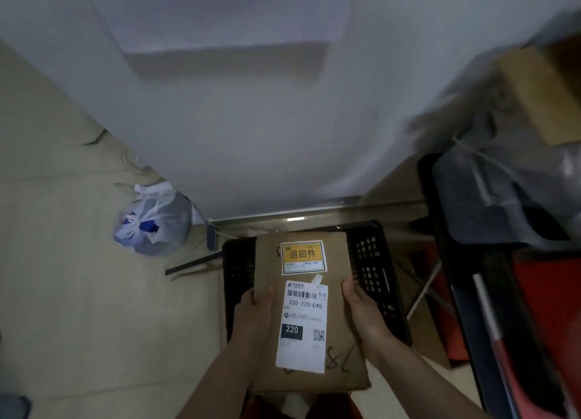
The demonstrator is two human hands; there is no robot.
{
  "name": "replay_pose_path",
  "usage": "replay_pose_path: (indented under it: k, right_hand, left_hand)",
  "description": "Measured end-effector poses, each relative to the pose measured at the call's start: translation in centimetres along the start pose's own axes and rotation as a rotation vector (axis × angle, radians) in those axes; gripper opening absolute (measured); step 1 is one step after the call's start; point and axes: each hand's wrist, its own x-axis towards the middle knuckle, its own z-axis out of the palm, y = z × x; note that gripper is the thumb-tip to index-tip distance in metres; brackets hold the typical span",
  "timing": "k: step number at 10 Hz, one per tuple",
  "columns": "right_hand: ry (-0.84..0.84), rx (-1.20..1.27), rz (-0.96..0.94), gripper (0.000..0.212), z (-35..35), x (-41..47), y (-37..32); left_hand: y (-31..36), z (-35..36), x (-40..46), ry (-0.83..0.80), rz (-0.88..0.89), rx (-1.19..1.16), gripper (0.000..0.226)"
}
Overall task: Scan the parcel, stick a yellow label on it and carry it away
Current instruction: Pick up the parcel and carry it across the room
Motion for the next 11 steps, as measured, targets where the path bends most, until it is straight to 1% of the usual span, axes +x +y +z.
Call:
replay_pose_path:
  k: [1, 2, 3, 4, 5, 6, 7, 8, 9, 10, 11]
  right_hand:
    - [0.036, -0.057, 0.063, 0.053, 0.3, 5.7, 2.6]
    - [0.056, -0.073, 0.088, 0.05, 0.4, 10.6, 4.4]
    - [0.069, -0.095, 0.067, 0.048, 0.6, 14.7, 5.6]
    - [0.065, -0.114, 0.038, 0.047, 1.1, 18.1, 6.7]
    - [0.064, -0.132, 0.039, 0.047, 2.0, 20.8, 7.8]
    - [0.043, -0.145, 0.08, 0.047, 3.0, 22.6, 8.6]
    - [0.031, -0.158, 0.114, 0.048, 4.0, 23.4, 8.9]
    - [-0.017, -0.187, 0.126, 0.048, 4.9, 22.3, 8.2]
    - [-0.068, -0.179, 0.097, 0.042, 4.9, 19.3, 6.4]
    - [-0.087, -0.133, 0.133, 0.035, 4.7, 16.1, 4.4]
    - [-0.109, -0.083, 0.182, 0.025, 4.3, 12.5, 2.6]
  left_hand:
    - [-2.1, 2.5, 4.6, 0.003, -0.032, 0.037, 0.051]
    - [-4.2, 4.8, 8.8, -0.012, -0.059, 0.101, 0.039]
    - [-6.4, 6.5, 12.9, 0.021, -0.044, 0.112, 0.034]
    - [-8.1, 8.0, 16.0, -0.008, -0.047, 0.133, 0.046]
    - [-8.9, 9.1, 17.6, -0.036, -0.086, 0.098, 0.053]
    - [-9.8, 9.5, 19.6, -0.089, -0.102, 0.101, 0.052]
    - [-13.5, 10.2, 26.0, -0.129, -0.074, 0.28, 0.057]
    - [-14.0, 10.4, 27.5, -0.229, -0.099, 0.323, 0.05]
    - [-10.1, 8.9, 22.4, -0.237, -0.091, 0.24, 0.046]
    - [-7.8, 7.0, 19.4, -0.249, -0.107, 0.15, 0.059]
    - [-4.1, 4.7, 14.4, -0.209, -0.112, 0.088, 0.024]
